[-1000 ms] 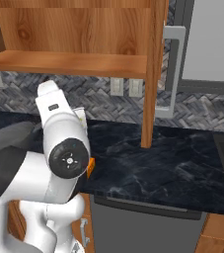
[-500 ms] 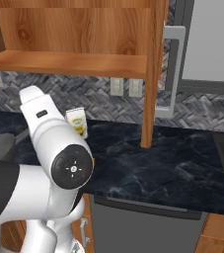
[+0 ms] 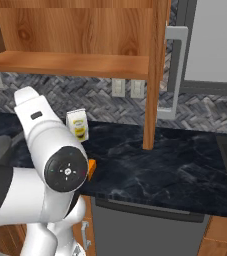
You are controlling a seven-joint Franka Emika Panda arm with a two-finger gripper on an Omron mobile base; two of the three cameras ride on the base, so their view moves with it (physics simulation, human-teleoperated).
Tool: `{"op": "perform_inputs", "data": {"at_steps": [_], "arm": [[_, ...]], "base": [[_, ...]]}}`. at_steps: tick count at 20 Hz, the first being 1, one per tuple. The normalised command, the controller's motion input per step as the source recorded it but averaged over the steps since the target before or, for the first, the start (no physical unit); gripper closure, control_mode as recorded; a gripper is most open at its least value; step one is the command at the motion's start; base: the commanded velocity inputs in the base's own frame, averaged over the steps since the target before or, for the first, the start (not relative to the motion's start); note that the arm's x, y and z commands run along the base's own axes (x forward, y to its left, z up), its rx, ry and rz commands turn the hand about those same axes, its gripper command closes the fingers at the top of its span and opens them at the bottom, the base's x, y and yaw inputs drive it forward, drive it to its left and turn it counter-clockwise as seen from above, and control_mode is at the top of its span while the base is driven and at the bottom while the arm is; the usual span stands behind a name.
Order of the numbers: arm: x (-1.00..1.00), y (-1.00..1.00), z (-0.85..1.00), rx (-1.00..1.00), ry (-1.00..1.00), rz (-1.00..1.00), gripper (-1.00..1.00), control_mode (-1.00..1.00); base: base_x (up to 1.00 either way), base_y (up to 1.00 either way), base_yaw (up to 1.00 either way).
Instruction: Pick the pan from the cabinet and place it on the stove. Then turn on the stove burner for the pan.
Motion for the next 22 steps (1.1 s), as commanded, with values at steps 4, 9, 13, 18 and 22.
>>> {"op": "perform_inputs", "data": {"at_steps": [4,9,13,18,22], "arm": [[0.0,0.0,0.0,0.0,-0.14,-0.2,1.0,-1.0],[0.0,0.0,0.0,0.0,-0.17,-0.31,1.0,-1.0],[-0.02,0.0,0.0,0.0,-0.11,-0.31,1.0,-1.0],[-0.02,0.0,0.0,0.0,-0.01,-0.05,1.0,1.0],[0.0,0.0,0.0,0.0,0.0,0.0,1.0,1.0]], "base": [[0.0,0.0,0.0],[0.0,0.0,0.0],[0.0,0.0,0.0],[-0.26,-0.04,-0.12],[-0.56,-0.12,-0.12]]}}
